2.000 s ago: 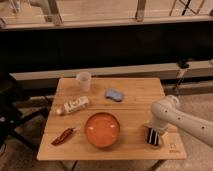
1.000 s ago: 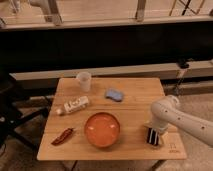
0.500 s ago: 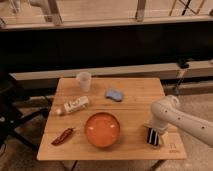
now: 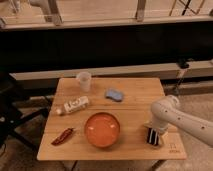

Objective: Place the eraser on the white sponge

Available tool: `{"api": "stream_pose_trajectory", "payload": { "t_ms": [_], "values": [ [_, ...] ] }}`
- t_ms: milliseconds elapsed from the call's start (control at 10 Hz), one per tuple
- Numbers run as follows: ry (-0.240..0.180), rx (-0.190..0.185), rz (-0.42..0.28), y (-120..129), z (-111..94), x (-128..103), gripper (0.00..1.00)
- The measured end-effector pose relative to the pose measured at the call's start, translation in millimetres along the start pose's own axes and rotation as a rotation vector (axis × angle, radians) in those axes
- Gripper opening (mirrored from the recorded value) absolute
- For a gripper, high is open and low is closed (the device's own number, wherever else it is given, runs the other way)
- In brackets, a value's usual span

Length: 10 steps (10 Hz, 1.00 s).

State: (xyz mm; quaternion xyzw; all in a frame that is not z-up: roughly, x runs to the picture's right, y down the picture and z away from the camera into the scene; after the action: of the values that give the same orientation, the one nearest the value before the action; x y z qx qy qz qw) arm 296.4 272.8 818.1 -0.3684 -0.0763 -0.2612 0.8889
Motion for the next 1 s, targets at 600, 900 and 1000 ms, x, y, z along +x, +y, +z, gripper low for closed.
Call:
{"api": "stream_pose_trajectory", "payload": {
  "t_ms": [600, 900, 1000],
  "values": [
    [0.000, 0.000, 0.000, 0.0, 0.0, 0.0, 0.80],
    [0.000, 0.000, 0.000, 0.0, 0.0, 0.0, 0.80],
    [0.000, 0.000, 0.000, 0.0, 0.0, 0.0, 0.80]
  ]
}}
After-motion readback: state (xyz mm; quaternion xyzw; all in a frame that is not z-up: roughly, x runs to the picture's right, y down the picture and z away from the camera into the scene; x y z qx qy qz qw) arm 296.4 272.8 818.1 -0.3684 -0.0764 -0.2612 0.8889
